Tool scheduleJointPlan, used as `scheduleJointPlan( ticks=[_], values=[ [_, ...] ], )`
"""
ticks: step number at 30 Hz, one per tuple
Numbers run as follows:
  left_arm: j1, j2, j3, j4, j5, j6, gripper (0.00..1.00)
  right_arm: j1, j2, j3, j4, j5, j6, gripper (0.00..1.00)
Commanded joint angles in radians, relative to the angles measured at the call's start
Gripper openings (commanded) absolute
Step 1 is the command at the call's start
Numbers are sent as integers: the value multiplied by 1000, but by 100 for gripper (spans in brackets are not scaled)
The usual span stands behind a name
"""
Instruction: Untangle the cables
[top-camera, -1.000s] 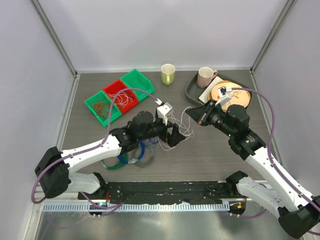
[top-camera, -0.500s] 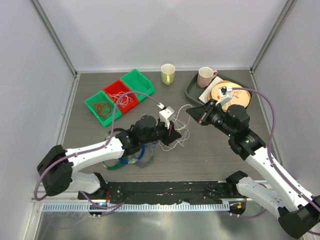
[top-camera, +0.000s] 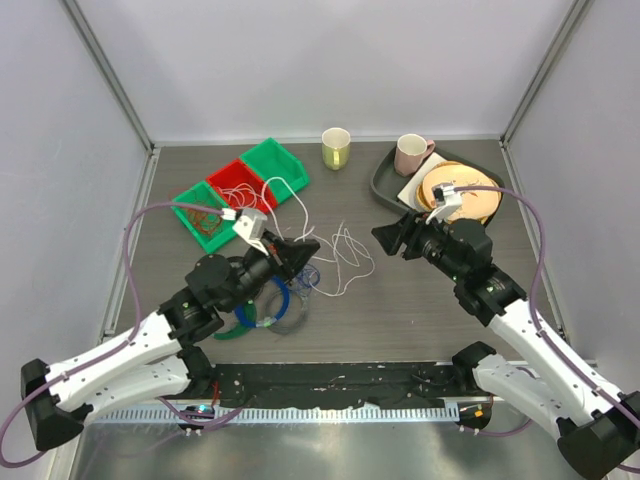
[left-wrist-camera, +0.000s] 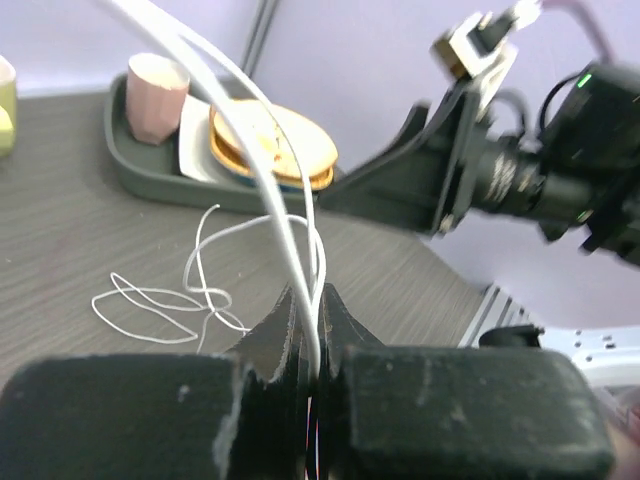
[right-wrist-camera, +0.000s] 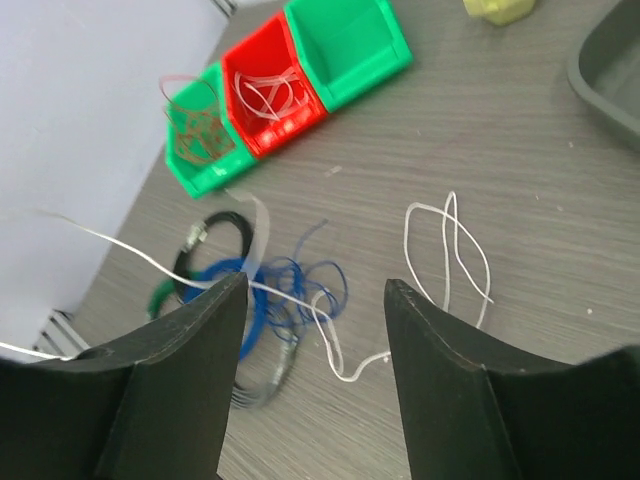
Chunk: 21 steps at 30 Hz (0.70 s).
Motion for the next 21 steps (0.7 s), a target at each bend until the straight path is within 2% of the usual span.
scheduleJointPlan(
  ticks=[1, 3, 8, 15, 18, 21],
  values=[
    [-3, -67, 62, -62, -84, 0, 0, 0, 49, -80, 90, -25, -59, 64],
    [-2, -76, 71, -72, -90, 5, 0, 0, 95, -127, 104, -13, -18, 64],
    [-2, -81, 79, -87, -67, -6, 0, 2, 282, -218, 287, -47, 91, 68],
    [-2, -53, 93, -84, -35, -11, 0, 17, 555, -203, 368, -122, 188, 69],
    [-2, -53, 94, -90, -38, -9, 0, 29, 622, -187, 402, -130, 211, 69],
    [-2, -67, 94, -96, -50, -2, 0, 45, 683, -177, 414, -116, 237, 55]
  ],
)
